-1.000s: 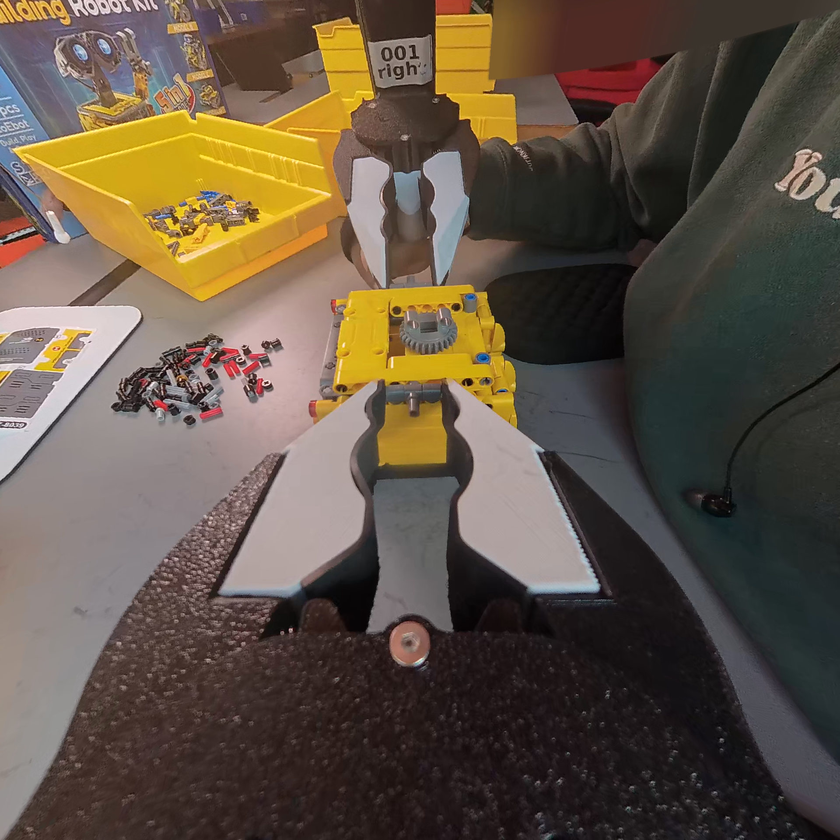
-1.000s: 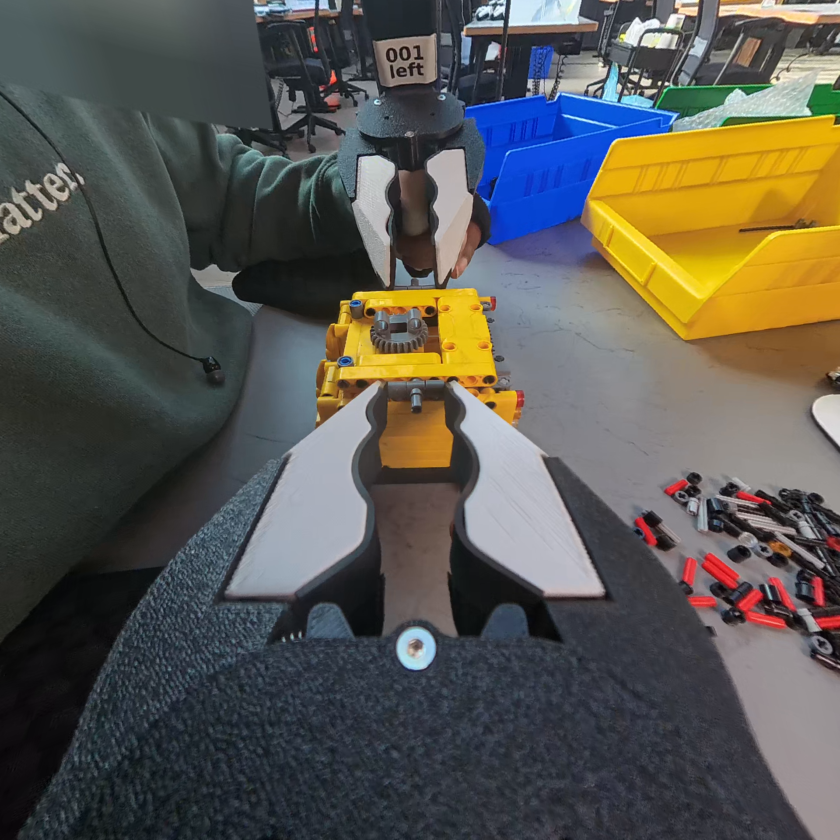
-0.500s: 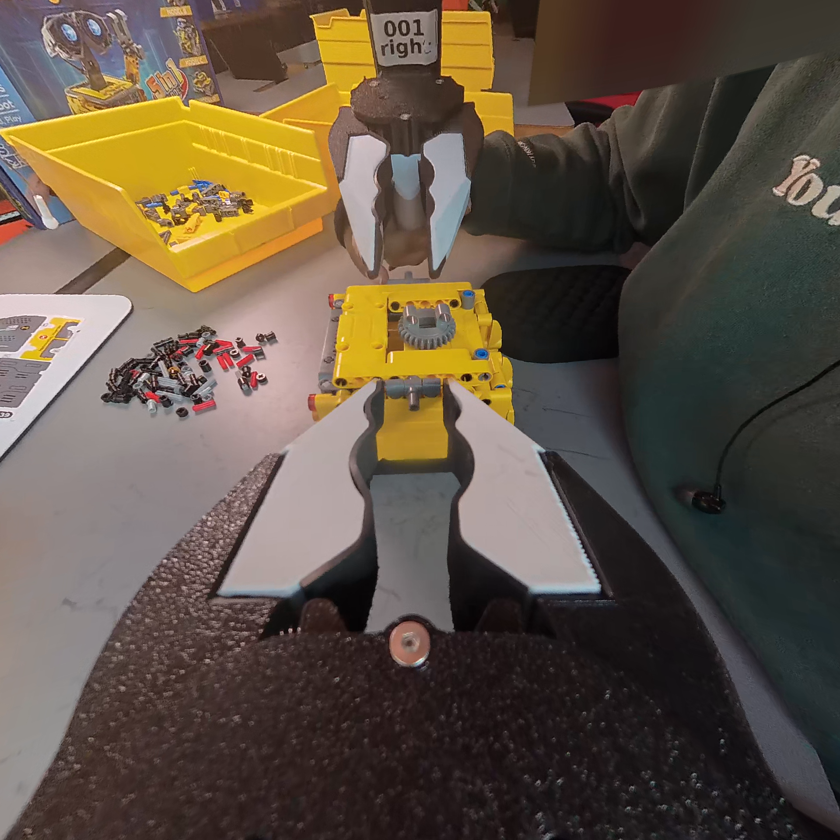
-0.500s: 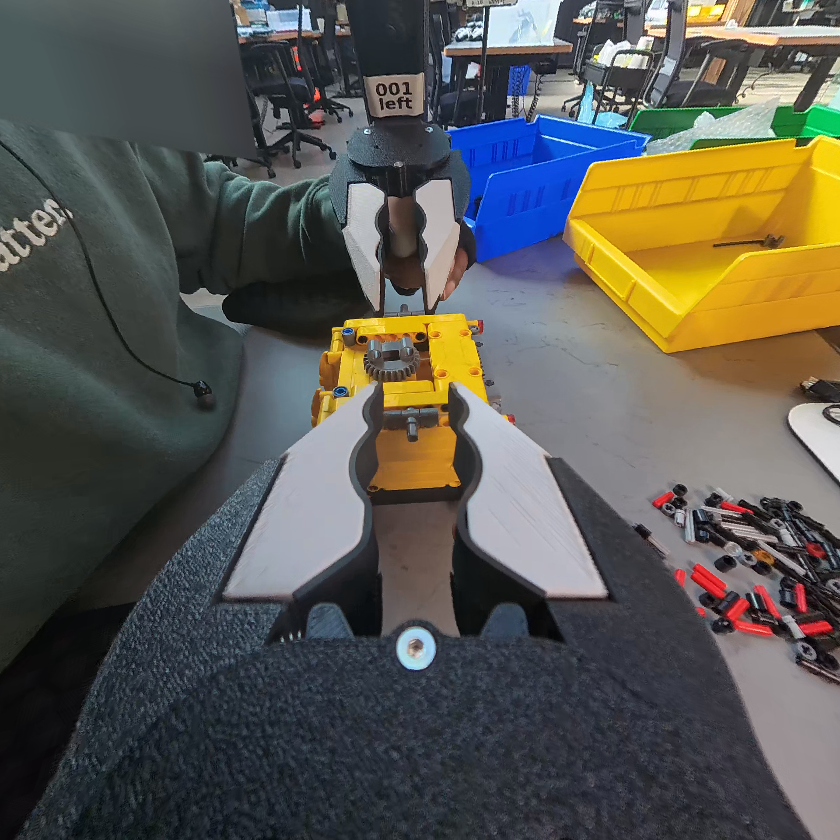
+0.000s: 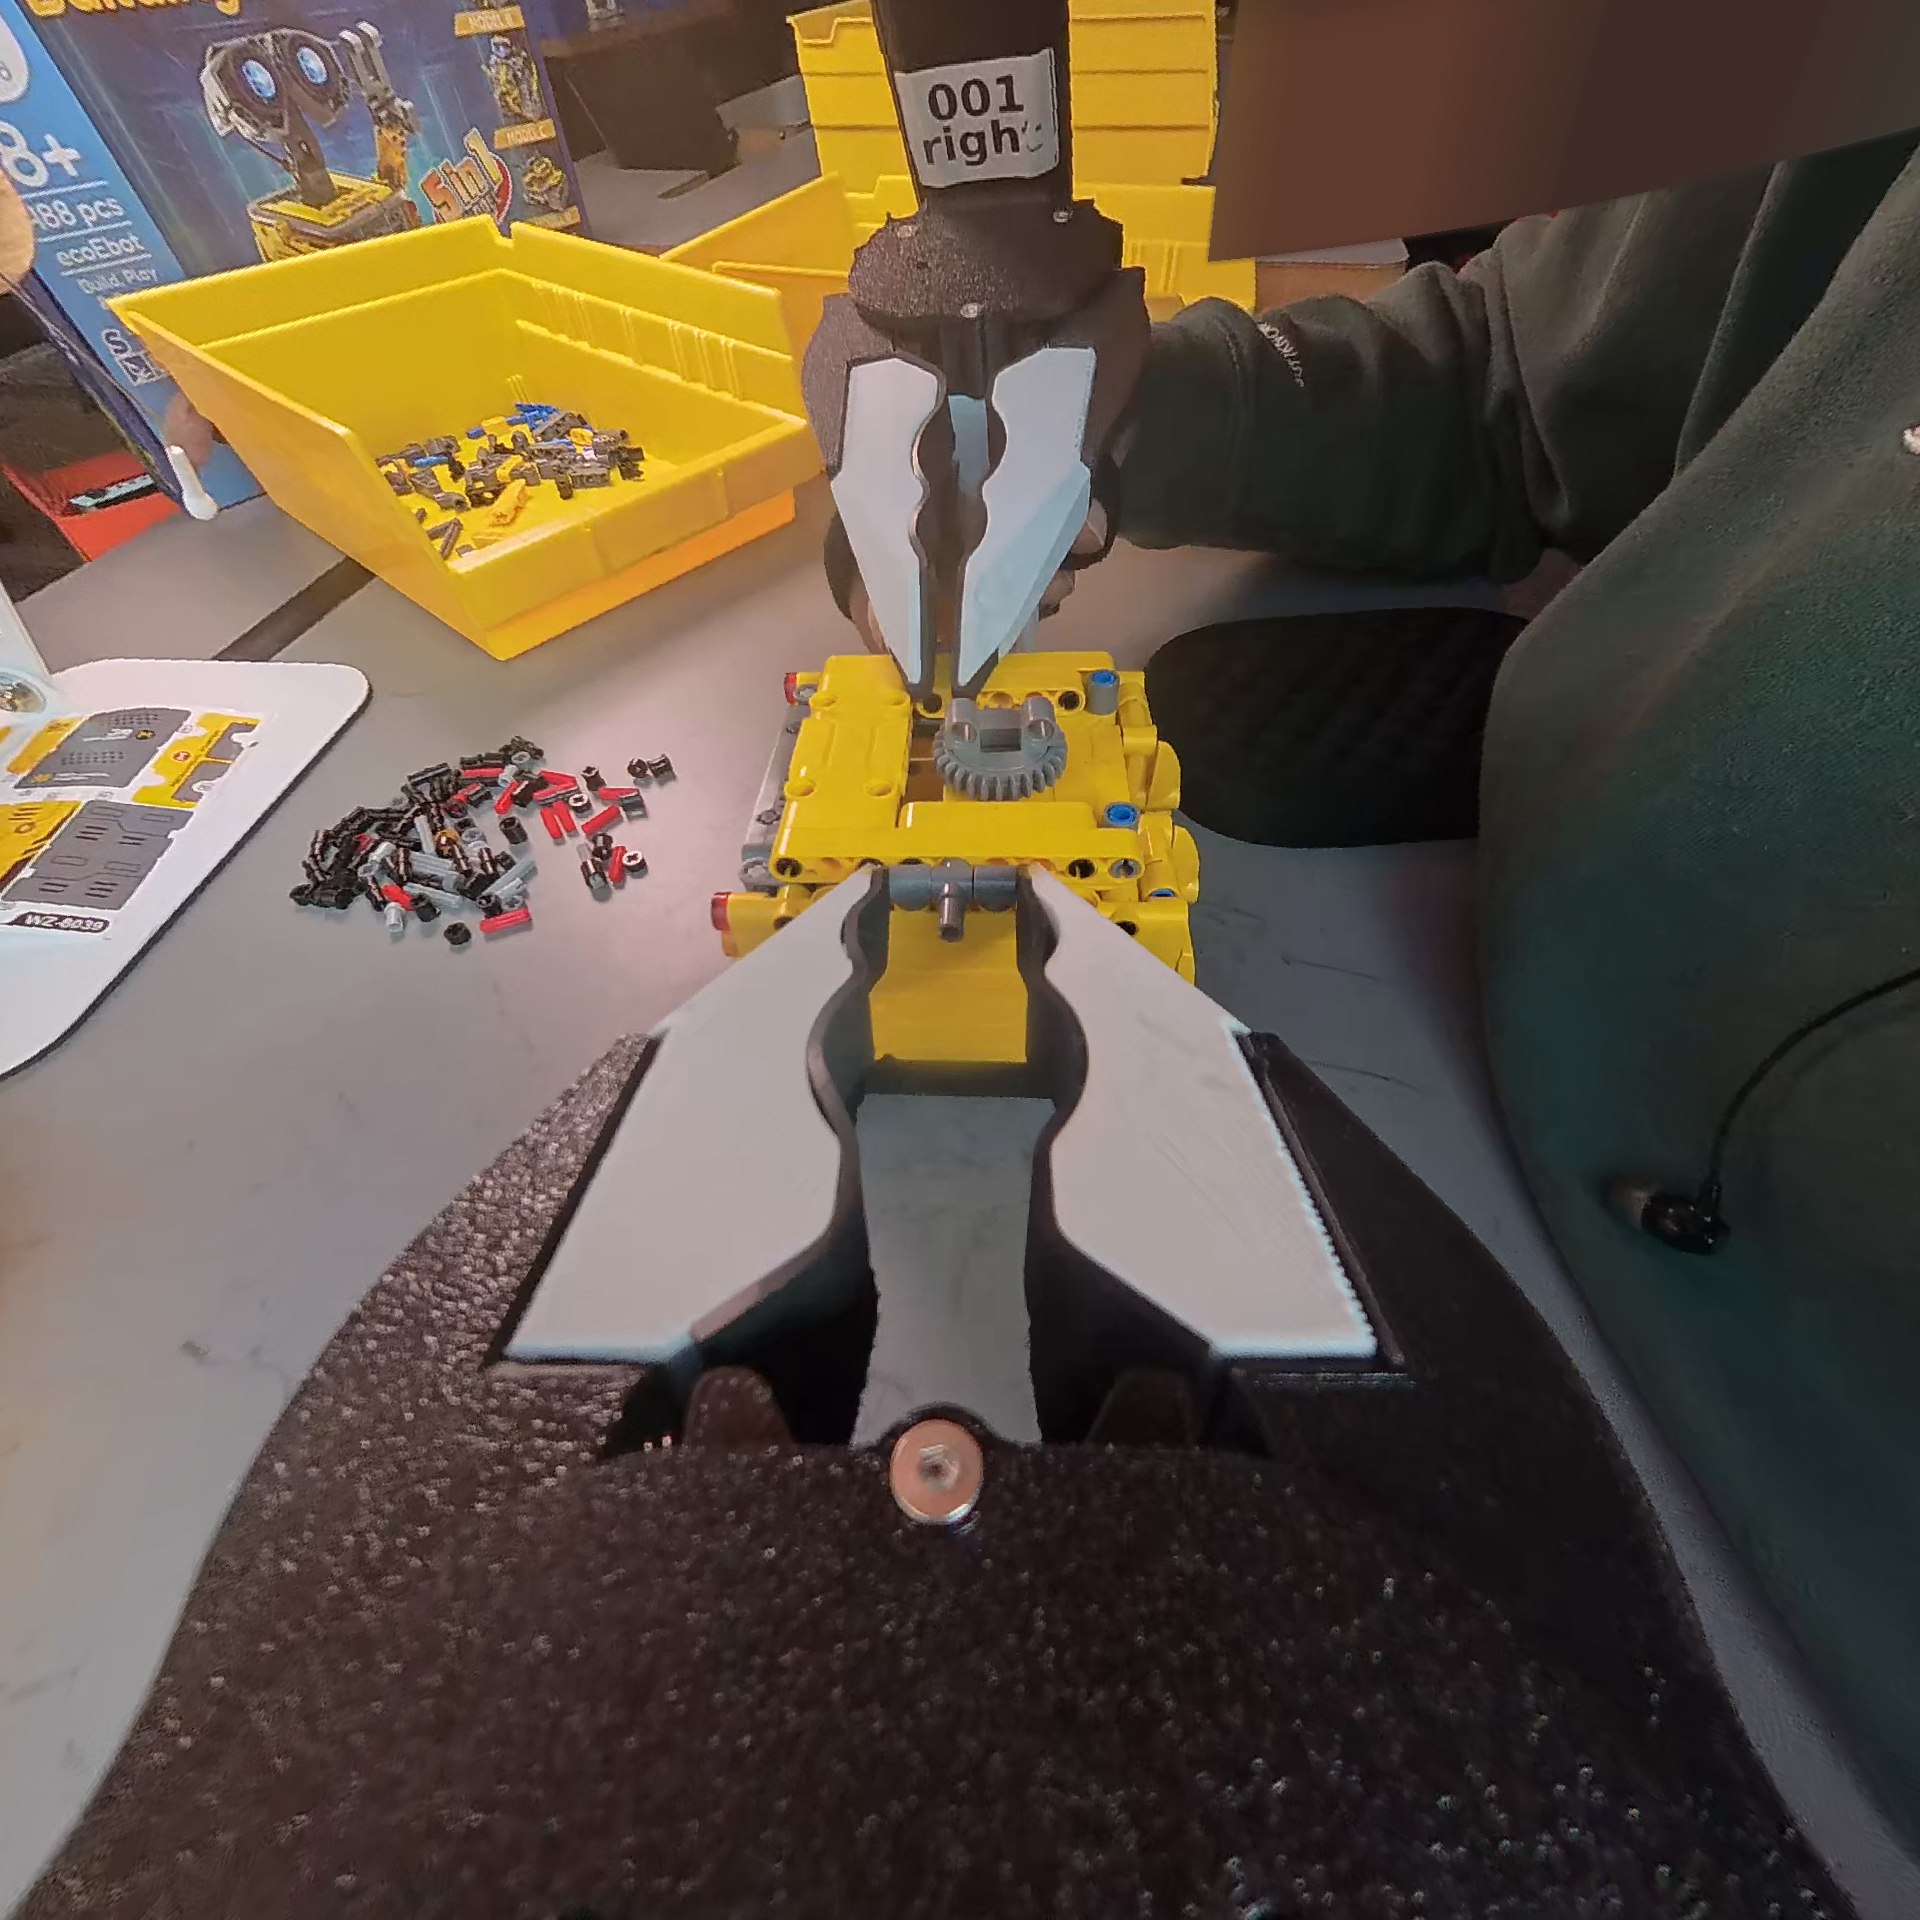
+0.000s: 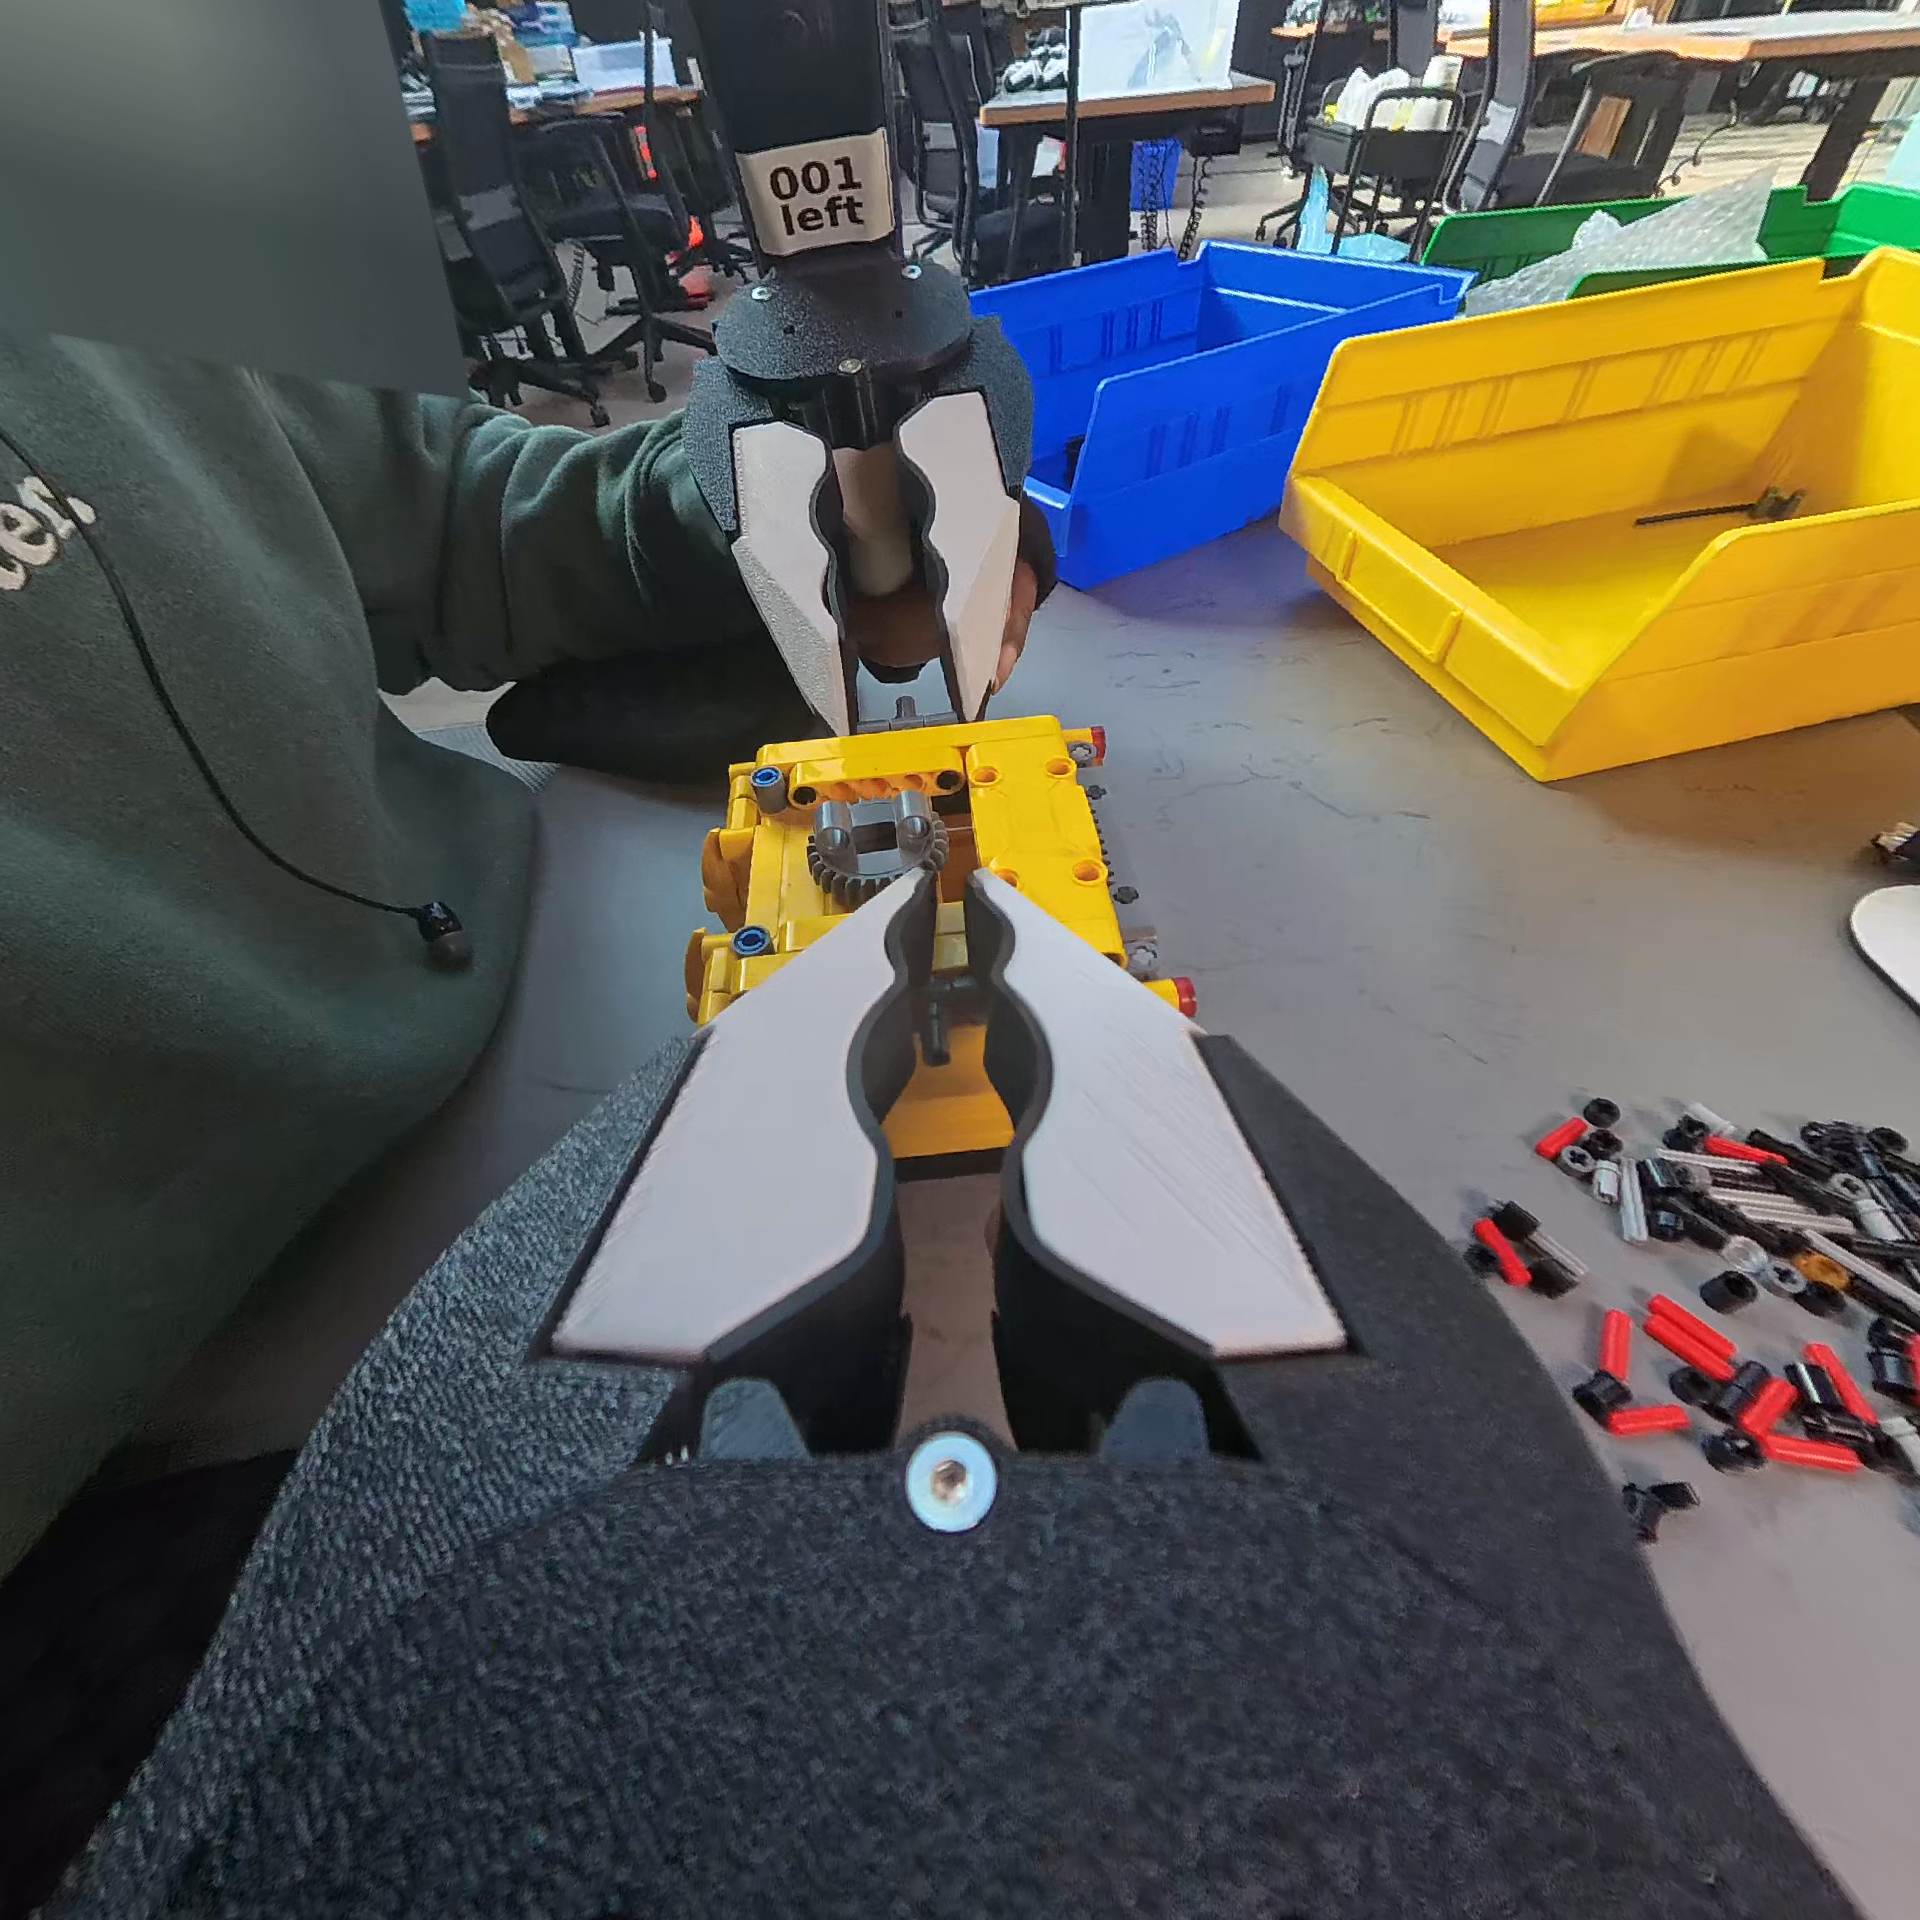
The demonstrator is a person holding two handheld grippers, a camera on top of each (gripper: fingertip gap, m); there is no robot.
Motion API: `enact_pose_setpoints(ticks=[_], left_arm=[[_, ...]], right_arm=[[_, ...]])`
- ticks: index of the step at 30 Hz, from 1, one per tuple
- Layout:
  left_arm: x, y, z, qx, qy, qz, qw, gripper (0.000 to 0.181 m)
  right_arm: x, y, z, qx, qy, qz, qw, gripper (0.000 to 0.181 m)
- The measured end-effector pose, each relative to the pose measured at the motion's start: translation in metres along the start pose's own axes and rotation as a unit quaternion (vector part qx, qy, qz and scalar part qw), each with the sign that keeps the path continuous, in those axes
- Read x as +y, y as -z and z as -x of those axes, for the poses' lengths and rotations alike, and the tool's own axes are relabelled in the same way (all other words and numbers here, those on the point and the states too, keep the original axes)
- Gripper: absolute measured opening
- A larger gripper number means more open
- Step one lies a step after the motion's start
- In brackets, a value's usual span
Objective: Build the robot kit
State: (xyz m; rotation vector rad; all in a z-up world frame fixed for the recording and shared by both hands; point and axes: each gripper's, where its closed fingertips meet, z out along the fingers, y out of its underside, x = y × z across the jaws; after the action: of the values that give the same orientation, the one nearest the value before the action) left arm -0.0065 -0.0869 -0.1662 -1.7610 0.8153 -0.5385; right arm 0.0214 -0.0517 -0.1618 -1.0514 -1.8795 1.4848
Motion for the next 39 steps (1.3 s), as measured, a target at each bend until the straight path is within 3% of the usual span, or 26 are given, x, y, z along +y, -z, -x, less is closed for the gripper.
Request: enact_pose_setpoints(ticks=[18,29,39], left_arm=[[-0.0021,-0.0062,-0.0048,-0.005,-0.012,-0.027,1.0,0.023],[-0.0051,-0.0109,-0.0066,-0.029,0.003,-0.078,0.996,0.023],[-0.0023,-0.0019,-0.0071,-0.013,-0.017,-0.062,0.998,0.023]], right_arm=[[0.0014,0.0009,0.0082,-0.034,-0.028,-0.033,0.999,0.0],[0.0022,0.0051,0.0068,-0.038,-0.04,-0.047,0.997,0.0],[0.0011,0.0028,0.0047,-0.033,-0.036,-0.045,0.998,0.0]])
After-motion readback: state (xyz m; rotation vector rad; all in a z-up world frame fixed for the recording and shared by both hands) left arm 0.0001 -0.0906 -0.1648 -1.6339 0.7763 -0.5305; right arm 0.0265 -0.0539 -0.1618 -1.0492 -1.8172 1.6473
